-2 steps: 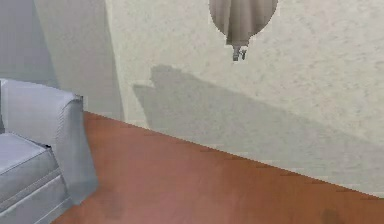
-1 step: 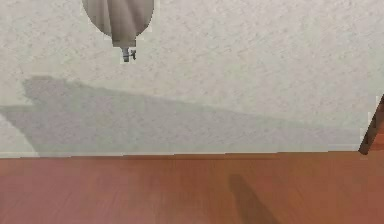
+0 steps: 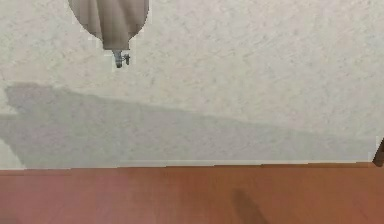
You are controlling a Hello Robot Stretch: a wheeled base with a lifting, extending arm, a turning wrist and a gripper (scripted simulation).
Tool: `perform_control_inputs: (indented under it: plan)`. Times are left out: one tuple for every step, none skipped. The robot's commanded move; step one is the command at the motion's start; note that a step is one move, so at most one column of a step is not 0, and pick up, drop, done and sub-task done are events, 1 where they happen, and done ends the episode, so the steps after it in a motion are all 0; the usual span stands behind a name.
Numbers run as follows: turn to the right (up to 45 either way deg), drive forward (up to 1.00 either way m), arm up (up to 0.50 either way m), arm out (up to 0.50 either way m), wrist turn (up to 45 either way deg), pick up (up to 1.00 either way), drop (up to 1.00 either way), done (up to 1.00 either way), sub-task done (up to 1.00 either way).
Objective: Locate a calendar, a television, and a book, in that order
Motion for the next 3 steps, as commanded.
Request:
perform_control_inputs:
  plan:
    - [30.0,0.0,0.0,0.0,0.0,0.0,0.0,0.0,0.0]
    - [0.0,0.2,0.0,0.0,0.0,0.0,0.0,0.0,0.0]
    - [12.0,0.0,0.0,0.0,0.0,0.0,0.0,0.0,0.0]
